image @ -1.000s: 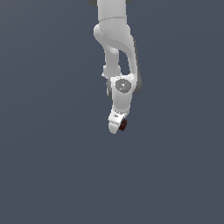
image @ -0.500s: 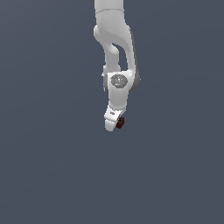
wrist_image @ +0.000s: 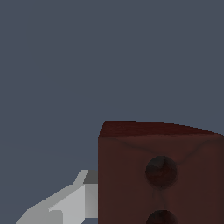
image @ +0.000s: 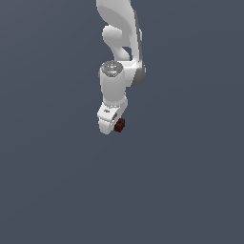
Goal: Pick up the object and move it to a goal position.
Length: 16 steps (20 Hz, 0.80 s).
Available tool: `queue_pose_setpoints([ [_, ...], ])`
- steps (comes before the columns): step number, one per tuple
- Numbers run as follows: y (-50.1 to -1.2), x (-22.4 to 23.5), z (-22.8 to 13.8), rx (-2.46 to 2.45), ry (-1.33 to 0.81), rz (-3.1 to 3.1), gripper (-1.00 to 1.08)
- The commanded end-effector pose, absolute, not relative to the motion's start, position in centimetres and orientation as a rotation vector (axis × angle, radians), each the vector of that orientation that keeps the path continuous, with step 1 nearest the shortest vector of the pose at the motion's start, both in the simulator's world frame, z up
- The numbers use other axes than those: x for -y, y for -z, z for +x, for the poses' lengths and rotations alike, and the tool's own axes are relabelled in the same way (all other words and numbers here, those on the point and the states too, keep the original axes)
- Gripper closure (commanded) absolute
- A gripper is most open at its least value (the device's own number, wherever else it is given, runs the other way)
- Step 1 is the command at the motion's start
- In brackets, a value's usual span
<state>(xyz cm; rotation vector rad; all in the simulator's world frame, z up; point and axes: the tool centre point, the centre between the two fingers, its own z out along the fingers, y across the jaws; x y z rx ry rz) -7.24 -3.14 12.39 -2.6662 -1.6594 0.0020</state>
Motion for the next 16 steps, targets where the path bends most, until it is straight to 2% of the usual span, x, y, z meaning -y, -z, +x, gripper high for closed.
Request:
queue_pose_setpoints([
  [1, -14.9, 5.1, -7.2, 1.660, 0.002, -2.666, 1.08],
  [9, -21.8, 10.5, -7.1, 1.660, 0.003, -2.665, 1.08],
  [16, -25.5, 13.5, -6.9, 1.659, 0.002, -2.666, 1.08],
])
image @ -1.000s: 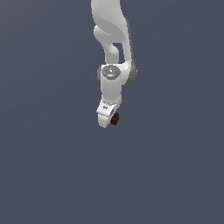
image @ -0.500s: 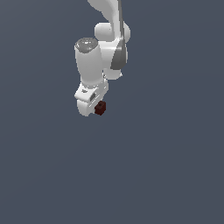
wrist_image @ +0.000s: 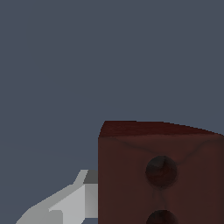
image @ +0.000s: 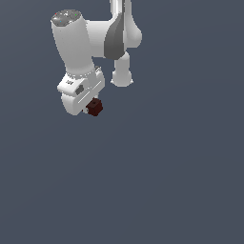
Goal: Pick up the object and move it to a goal position.
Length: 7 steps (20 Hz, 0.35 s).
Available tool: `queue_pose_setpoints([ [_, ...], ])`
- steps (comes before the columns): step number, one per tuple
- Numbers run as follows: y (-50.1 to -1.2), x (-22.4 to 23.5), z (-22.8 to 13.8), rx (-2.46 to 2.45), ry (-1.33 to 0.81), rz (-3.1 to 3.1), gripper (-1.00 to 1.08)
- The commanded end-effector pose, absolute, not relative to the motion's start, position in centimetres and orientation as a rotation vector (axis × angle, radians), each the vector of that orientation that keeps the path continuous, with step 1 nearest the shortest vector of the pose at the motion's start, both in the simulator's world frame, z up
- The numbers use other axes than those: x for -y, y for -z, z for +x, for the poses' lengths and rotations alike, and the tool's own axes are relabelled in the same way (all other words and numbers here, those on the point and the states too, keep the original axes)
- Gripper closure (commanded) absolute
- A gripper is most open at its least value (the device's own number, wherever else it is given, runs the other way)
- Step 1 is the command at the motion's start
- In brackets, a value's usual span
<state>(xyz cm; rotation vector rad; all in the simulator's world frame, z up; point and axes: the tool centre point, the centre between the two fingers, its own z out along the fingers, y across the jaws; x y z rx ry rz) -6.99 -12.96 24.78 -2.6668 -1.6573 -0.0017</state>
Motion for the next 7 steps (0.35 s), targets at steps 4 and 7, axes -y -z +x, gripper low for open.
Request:
queue_pose_setpoints([
  [4, -26.46, 14.29, -6.82, 1.659, 0.001, -2.667, 1.08],
  [7, -26.66, 14.47, -6.77, 1.658, 0.000, -2.668, 1.08],
])
